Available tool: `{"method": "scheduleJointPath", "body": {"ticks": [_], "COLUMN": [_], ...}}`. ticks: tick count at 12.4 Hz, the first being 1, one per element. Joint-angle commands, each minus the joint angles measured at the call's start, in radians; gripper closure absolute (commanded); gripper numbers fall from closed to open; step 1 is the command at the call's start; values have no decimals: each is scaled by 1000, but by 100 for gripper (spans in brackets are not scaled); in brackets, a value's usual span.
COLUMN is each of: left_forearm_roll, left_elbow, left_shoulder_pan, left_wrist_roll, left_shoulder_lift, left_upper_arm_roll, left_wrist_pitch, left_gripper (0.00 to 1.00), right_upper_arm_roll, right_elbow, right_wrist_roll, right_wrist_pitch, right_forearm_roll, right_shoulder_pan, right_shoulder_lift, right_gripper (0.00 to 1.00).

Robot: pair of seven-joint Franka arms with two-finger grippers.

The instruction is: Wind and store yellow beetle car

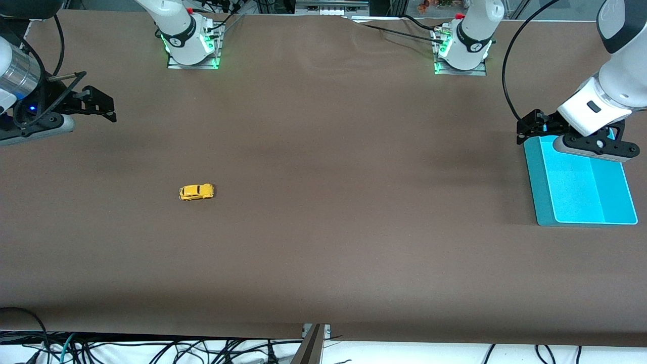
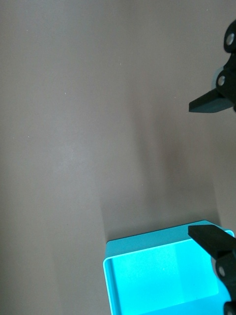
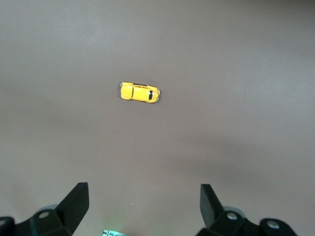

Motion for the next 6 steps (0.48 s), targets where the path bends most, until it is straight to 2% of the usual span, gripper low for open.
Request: {"method": "scheduleJointPath", "body": {"ticks": [1, 4, 6], "left_forearm_roll": [37, 37, 37], "left_elbow": [15, 68, 68], "left_shoulder_pan": [-1, -1, -1], "left_wrist_roll": [-4, -4, -5], "left_shoulder_lift": [1, 31, 32], "left_upper_arm_roll": [-3, -2, -2], "left_wrist_pitch": [-13, -19, -21], "left_gripper": [0, 0, 0], "right_upper_arm_roll": [10, 10, 5], "right_elbow": [33, 35, 35], "right_wrist_roll": [48, 53, 53], "right_wrist_pitch": [-27, -28, -27], "right_forearm_roll": [-18, -18, -16], "right_shoulder_pan": [3, 0, 0], "right_shoulder_lift": [12, 12, 12], "right_gripper": [0, 0, 0]}}
